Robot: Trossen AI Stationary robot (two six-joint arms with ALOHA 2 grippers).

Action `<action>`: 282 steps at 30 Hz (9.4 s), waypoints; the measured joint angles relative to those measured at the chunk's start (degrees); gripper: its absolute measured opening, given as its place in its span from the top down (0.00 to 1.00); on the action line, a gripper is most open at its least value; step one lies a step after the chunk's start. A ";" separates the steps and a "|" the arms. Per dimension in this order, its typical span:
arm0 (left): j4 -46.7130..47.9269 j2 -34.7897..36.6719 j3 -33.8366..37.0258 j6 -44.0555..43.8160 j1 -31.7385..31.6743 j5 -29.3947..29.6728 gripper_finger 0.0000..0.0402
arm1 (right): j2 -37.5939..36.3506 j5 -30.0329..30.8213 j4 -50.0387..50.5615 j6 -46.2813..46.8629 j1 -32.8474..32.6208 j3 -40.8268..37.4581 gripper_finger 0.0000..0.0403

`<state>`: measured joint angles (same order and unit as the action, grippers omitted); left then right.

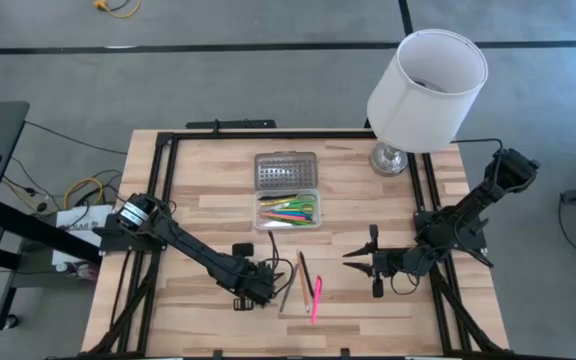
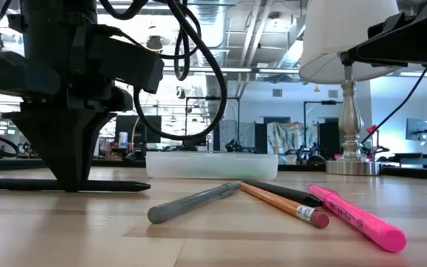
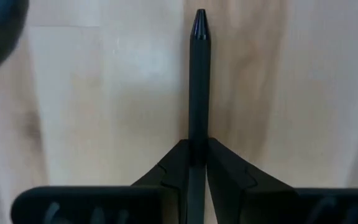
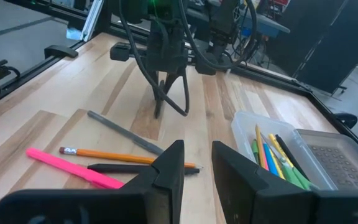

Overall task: Pick & place school supplies into a supply box
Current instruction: Put the left black pen into the black supply box, then put the pink pen into the black supply box

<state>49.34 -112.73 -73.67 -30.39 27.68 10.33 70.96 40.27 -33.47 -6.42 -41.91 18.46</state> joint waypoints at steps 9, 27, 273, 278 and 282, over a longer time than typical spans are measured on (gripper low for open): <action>-0.15 0.00 0.00 0.71 -0.78 2.62 0.92 | 0.00 0.00 0.16 0.00 0.00 0.00 0.81; -0.09 0.07 -7.80 8.69 -6.83 3.76 0.92 | 0.00 0.02 3.01 1.95 -0.01 0.00 0.81; 16.29 3.30 4.46 -23.00 12.04 55.01 0.63 | 46.48 -29.88 85.99 56.89 14.21 58.25 0.96; 16.29 3.30 4.46 -23.00 12.04 55.24 0.63 | 46.51 -28.57 88.26 56.87 14.19 58.25 0.95; 16.29 3.30 4.46 -23.00 12.04 55.79 0.63 | 46.45 -27.64 89.35 55.05 14.14 58.19 0.95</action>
<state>65.63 -109.43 -69.21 -53.39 39.72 66.12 117.40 12.64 55.87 48.64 -27.77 76.65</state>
